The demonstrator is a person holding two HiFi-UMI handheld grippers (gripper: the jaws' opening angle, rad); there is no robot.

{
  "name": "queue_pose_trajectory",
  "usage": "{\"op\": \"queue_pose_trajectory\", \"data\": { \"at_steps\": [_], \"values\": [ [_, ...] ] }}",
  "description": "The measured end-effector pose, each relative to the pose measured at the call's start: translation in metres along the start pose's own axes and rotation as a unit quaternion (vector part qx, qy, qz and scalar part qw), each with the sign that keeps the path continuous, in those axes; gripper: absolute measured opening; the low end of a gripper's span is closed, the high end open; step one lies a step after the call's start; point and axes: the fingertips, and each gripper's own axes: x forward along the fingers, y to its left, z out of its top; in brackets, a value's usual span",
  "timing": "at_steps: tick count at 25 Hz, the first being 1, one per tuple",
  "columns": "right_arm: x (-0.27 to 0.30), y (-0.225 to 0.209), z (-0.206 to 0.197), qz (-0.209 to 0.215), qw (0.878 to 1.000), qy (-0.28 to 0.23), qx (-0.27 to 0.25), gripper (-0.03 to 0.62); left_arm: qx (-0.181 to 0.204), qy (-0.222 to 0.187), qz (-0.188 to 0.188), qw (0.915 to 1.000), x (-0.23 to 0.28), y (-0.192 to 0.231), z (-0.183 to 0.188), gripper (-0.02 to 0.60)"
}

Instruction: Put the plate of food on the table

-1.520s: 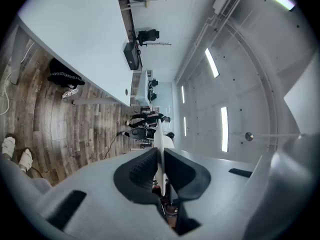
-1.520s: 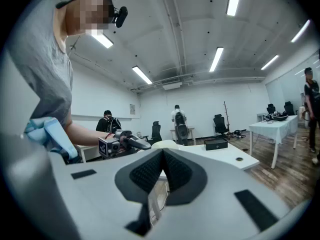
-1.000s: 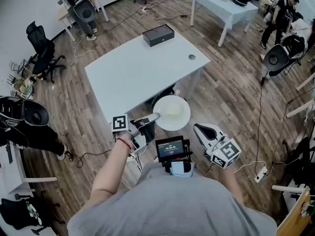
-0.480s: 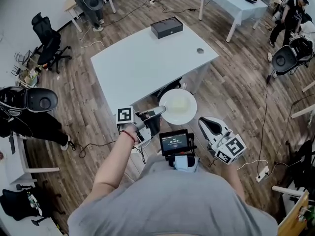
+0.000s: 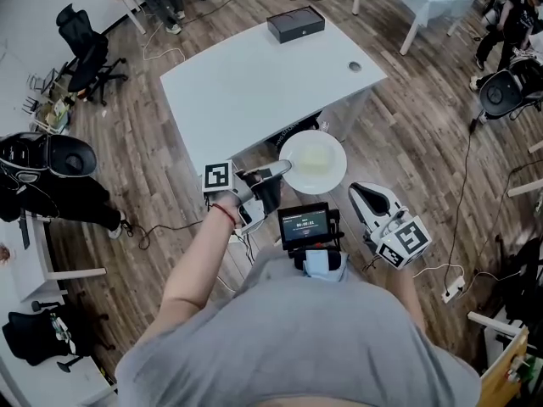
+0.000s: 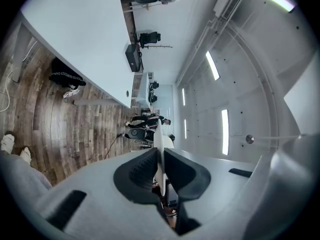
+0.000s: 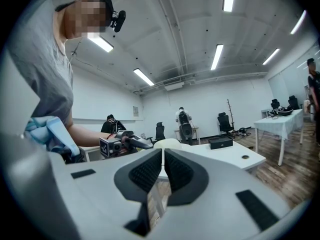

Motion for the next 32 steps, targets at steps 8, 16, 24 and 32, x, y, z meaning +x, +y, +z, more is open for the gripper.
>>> {"op": "queue_pose_trajectory", "data": {
  "at_steps": [8, 16, 24, 32],
  "values": [
    [0.000, -0.008, -0.002, 0.009, 1.000, 0.005, 0.005, 0.034, -0.005, -0.007, -0.006, 0.9999, 0.007, -0.002, -0.001, 0.030],
    [-0.003, -0.016, -0.001, 0.017, 1.000, 0.003, 0.007, 0.034, -0.006, -0.014, -0.008, 0.9999, 0.013, 0.000, -0.004, 0.029],
    [-0.006, -0.032, -0.001, 0.012, 1.000, 0.004, 0.010, 0.034, -0.011, -0.019, -0.014, 0.9997, 0.021, 0.001, 0.000, 0.029],
    [0.017, -0.042, -0.010, 0.015, 0.999, 0.019, 0.022, 0.034, -0.021, -0.036, -0.024, 0.9988, 0.016, 0.007, 0.031, 0.029]
  ]
}}
